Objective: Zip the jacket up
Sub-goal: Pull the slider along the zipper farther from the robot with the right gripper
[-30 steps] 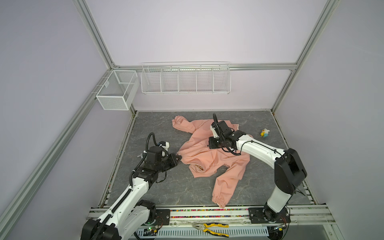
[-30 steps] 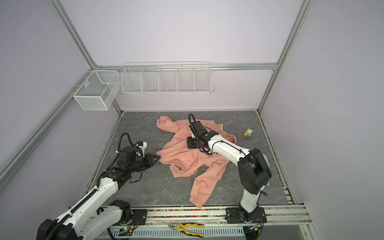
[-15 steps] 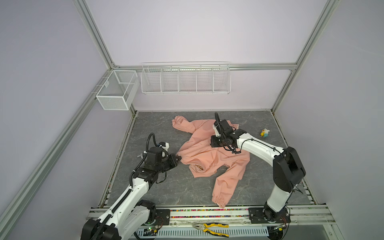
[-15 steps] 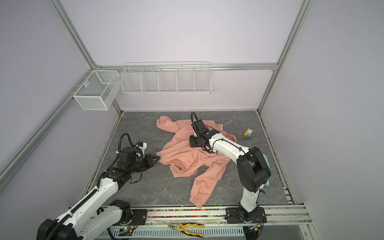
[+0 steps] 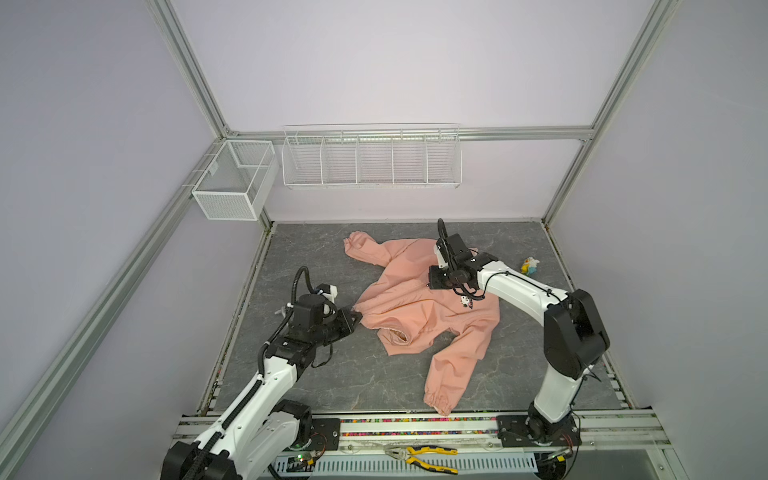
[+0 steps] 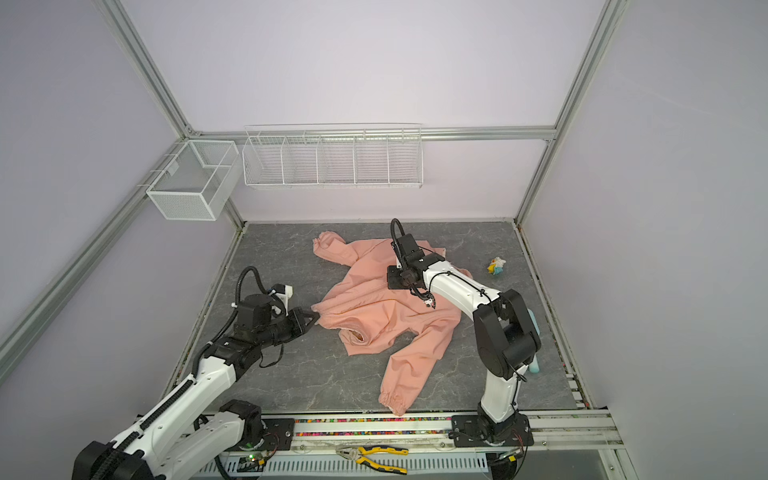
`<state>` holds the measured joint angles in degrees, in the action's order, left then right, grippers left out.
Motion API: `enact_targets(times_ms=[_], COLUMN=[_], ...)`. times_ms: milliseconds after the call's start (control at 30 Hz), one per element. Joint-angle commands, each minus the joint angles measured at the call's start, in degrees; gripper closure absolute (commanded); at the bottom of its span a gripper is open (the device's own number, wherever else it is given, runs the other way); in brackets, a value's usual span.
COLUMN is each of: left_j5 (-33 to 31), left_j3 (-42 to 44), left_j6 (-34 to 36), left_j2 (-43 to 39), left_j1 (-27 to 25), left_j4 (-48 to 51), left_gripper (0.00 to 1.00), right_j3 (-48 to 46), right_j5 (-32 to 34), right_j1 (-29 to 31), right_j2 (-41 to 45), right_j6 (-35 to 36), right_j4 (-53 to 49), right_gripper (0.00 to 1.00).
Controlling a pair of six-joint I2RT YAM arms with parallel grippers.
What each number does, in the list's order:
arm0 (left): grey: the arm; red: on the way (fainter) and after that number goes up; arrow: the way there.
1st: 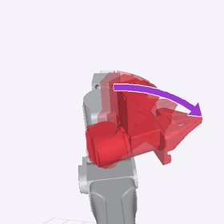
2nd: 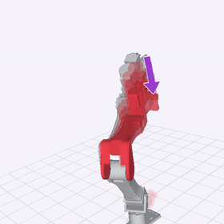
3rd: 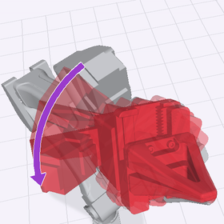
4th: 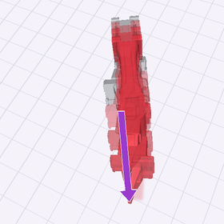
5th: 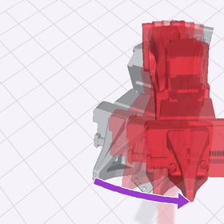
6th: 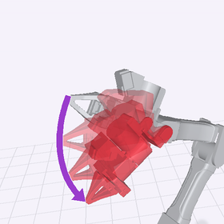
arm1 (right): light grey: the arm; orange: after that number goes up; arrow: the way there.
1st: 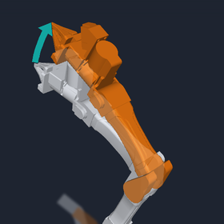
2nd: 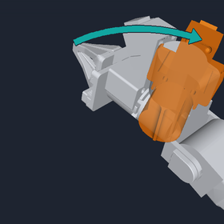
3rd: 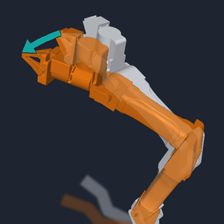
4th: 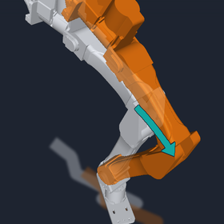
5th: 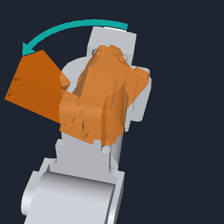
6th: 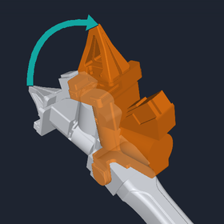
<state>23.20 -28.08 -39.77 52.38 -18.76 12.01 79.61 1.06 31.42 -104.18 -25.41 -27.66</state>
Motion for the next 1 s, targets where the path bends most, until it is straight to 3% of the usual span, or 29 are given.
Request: enact_targets(times_ms=[0, 967], left_j5=[-2.24, -2.45], left_j3=[0.39, 0.68], left_j6=[1.18, 1.02], left_j2=[-0.88, -1.46], left_j1=[0.57, 0.66], left_j4=[1.93, 1.7], left_gripper=[1.0, 1.0], right_j3=[1.17, 3.4], right_j5=[4.39, 5.62], right_j1=[-2.82, -7.86], right_j2=[-1.1, -3.94], right_j6=[1.37, 2.38], right_j4=[-1.73, -3.11], right_gripper=[0.93, 0.93])
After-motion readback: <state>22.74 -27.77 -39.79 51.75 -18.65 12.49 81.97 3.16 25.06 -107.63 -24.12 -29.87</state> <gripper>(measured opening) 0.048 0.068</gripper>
